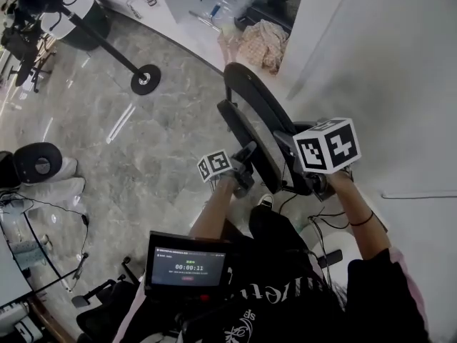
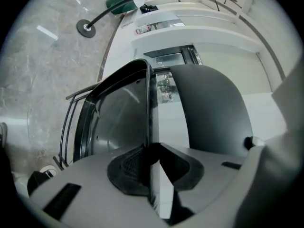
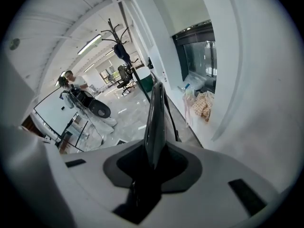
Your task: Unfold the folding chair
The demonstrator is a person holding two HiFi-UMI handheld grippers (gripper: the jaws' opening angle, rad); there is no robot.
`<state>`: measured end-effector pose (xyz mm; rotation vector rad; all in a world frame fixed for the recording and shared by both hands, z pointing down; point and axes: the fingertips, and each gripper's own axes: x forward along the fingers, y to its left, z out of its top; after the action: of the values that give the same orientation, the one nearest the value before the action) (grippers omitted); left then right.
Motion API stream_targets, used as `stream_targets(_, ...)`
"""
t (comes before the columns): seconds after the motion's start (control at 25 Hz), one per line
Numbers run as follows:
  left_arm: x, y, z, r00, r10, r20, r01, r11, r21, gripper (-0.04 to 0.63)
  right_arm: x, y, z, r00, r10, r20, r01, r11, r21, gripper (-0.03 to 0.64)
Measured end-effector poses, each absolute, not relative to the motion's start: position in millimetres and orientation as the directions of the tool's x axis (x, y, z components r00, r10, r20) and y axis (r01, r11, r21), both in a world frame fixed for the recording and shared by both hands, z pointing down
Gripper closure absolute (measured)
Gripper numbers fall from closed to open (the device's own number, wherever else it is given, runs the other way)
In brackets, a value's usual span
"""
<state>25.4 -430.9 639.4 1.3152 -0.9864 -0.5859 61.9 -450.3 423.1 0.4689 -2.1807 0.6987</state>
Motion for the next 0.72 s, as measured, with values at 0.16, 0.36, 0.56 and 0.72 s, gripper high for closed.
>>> stream_targets(0.16,-15.9,-402.3,636.8,0.537,-0.800,0.268,-0.228,0.168,0.959,0.526,30.9,-424.8,424.0,-0.639,-0.128,0.759,-0.591,0.712,-0.378,0.526)
stream_targets(0.36,-79.1,-363.7,636.5,0.564,-0.772,0.293,-0.277,0.158,0.948,0.525,-25.4,-380.1,424.2,-0.652,-0.171,0.739,-0.644,0.639,-0.421,0.525)
stream_targets(0.56,-143.3,-326.0,641.1,0.587,-0.752,0.300,-0.292,0.149,0.945,0.526,-83.8,-337.3,430.7,-0.650,-0.184,0.737,-0.672,0.593,-0.444,0.523)
stream_targets(0.72,-191.2,-287.8,645.8,0.601,-0.744,0.293,-0.284,0.143,0.948,0.525,-131.7,-296.9,434.1,-0.642,-0.192,0.742,-0.676,0.599,-0.430,0.523)
